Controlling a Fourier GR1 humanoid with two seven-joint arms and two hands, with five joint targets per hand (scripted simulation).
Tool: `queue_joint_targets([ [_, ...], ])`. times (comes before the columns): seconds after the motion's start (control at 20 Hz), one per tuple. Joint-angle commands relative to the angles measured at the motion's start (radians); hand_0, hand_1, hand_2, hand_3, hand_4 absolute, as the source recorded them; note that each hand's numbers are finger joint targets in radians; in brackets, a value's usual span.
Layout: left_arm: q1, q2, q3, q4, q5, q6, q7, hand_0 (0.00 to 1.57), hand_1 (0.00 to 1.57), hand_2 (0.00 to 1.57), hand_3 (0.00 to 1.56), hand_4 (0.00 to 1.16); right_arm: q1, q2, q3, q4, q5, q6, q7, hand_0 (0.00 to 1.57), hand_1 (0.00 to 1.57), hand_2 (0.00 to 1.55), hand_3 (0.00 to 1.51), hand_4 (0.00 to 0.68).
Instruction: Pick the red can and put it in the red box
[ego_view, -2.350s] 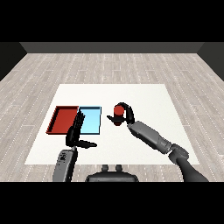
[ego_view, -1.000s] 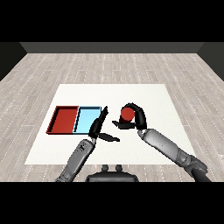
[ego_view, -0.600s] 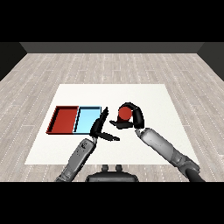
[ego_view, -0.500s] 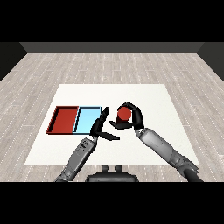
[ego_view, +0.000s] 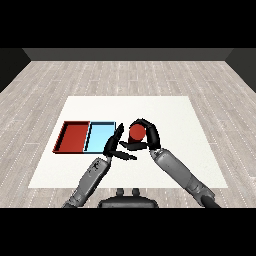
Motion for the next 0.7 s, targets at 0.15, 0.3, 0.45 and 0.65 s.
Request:
queue_joint_targets([
  [0.15, -0.036, -0.001, 0.025, 0.095, 0.035, -0.029, -0.055, 0.0, 0.0, 0.0, 0.0, 0.0, 0.031, 0.147, 0.016, -0.015, 0.147, 0.006, 0.041, 1.47, 1.47, 1.43, 1.37, 0.554],
  [0.3, -0.093, -0.001, 0.044, 0.062, 0.061, -0.015, 0.029, 0.0, 0.0, 0.0, 0.0, 0.0, -0.011, 0.199, -0.047, 0.066, 0.123, 0.09, 0.023, 1.48, 1.48, 1.44, 1.37, 0.548],
  [0.45, 0.036, -0.001, 0.013, -0.034, 0.024, -0.05, -0.006, 0.0, 0.0, 0.0, 0.0, 0.0, 0.078, 0.196, -0.052, -0.04, 0.155, 0.102, 0.039, 1.46, 1.46, 1.43, 1.37, 0.539],
  [0.65, -0.044, 0.023, 0.038, 0.02, -0.01, -0.062, -0.018, 0.0, 0.0, 0.0, 0.0, 0.0, -0.002, 0.277, -0.014, 0.034, 0.207, 0.085, 0.05, 1.47, 1.47, 1.43, 1.37, 0.508],
])
